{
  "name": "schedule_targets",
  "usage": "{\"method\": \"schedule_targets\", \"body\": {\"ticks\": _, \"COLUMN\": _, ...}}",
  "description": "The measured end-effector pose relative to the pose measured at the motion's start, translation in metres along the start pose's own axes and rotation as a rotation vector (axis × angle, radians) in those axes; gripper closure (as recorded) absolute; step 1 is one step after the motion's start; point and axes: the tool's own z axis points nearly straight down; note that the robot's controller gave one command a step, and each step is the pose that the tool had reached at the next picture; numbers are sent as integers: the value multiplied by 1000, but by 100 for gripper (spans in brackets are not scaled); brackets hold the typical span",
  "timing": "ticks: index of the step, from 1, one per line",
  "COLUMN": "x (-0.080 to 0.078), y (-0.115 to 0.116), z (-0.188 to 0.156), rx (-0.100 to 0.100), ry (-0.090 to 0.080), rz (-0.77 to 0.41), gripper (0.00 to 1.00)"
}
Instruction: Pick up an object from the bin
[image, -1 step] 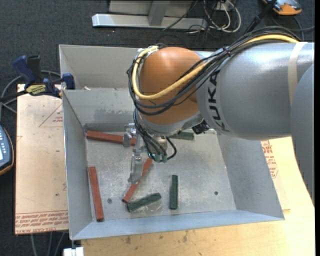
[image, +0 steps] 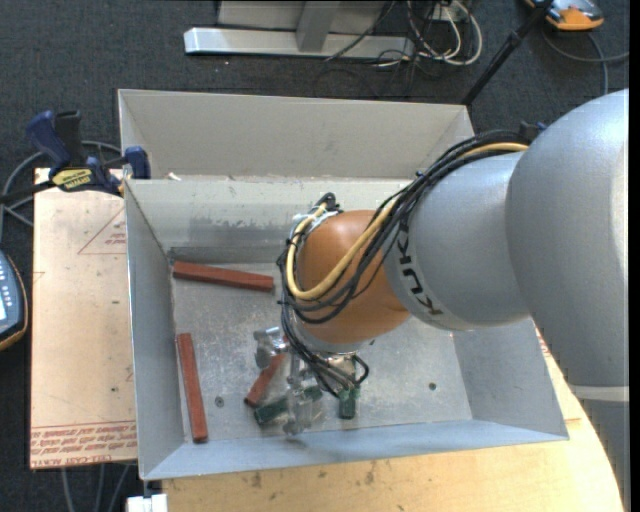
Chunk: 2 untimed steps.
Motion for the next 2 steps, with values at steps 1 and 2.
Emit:
{"method": "schedule_targets", "body": {"ticks": 1, "x": 15, "y": -44, "z": 27, "rx": -1, "ry": -22, "rz": -29, "gripper": 0}}
{"method": "schedule_targets", "body": {"ticks": 2, "x": 17, "y": -42, "z": 28, "rx": -1, "ry": -10, "rz": -32, "gripper": 100}}
